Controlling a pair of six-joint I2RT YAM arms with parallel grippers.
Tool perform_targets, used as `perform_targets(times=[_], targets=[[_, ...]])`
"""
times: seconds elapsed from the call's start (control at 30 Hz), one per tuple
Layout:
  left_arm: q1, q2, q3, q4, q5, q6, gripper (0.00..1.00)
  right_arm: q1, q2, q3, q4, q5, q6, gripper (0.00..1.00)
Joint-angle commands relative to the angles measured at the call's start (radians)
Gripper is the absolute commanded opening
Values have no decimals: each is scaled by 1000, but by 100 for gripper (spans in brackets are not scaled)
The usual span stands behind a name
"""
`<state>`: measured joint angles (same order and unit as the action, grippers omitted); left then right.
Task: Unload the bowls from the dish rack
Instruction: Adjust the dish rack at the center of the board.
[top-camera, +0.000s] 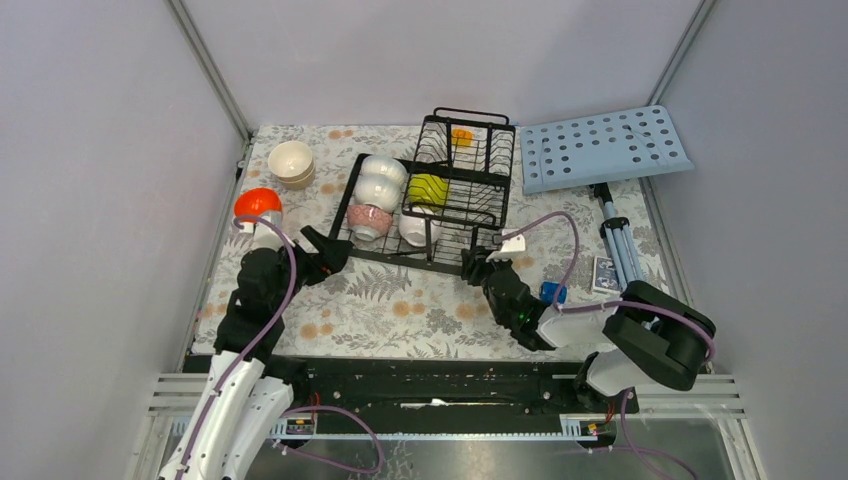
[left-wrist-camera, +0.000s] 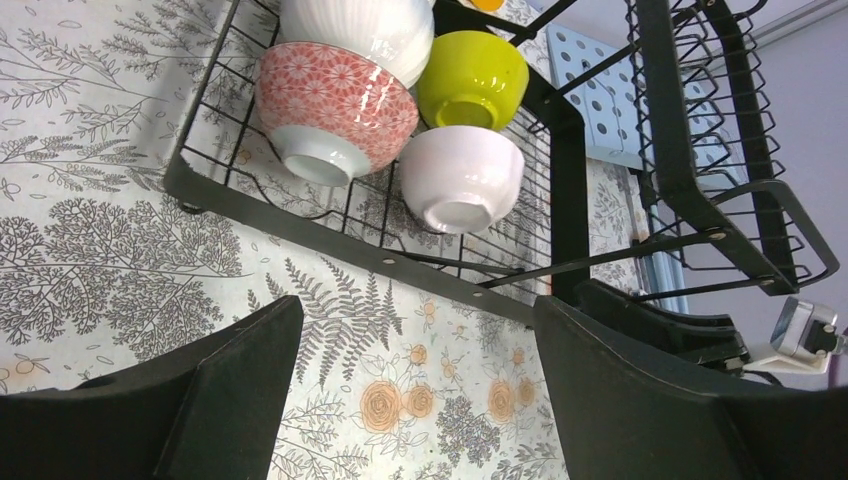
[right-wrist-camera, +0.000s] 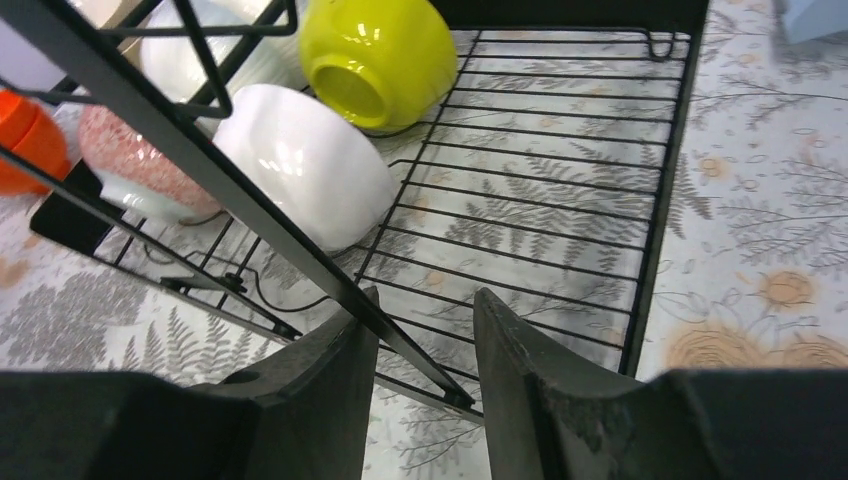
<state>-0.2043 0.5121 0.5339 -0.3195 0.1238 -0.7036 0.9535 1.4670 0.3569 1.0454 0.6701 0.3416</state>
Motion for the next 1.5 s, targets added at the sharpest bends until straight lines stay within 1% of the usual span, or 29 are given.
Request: perform_targets(times=[0.0,0.2,0.37,0.43,0.53,0.6,0.67,0.87,0.93,1.03,1.13,1.3,1.4,1.47], targets=[[-3,16,6,36,-19,-7,89,-101,-81,-23,-134,93,73,45],[-3,47,11,27,-35,-5,89,-218,-156,-19,-249,3,134,46],[-2,94,22,12,-64,-2,89,-282,-202,-7,-331,-59,189,50],[-1,135,32,4,-78,-2,89,-282,-232,-8,-367,-97,190,57],[-1,215,58,-5,-85,1,88,-283,-294,-8,-443,-187,196,73],[-1,283,83,-16,-104,12,87,-283,-358,-11,-512,-231,201,79],[-1,363,124,-34,-120,29,85,-282,-424,-20,-588,-283,204,82],[-1,551,221,-3,-167,55,81,-283,-632,-64,-775,-437,234,83],[-1,608,257,20,-170,60,80,-283,-687,-93,-801,-491,265,82],[-6,695,303,49,-166,69,77,-283,-742,-145,-791,-575,308,81],[-16,778,335,67,-182,72,75,-283,-751,-187,-764,-616,344,80],[-28,842,276,176,-184,41,73,-283,-734,-207,-752,-650,366,80],[-66,875,272,215,-213,34,72,-283,-736,-214,-738,-660,374,80],[-95,898,284,212,-250,35,69,-283,-740,-210,-745,-662,373,80]])
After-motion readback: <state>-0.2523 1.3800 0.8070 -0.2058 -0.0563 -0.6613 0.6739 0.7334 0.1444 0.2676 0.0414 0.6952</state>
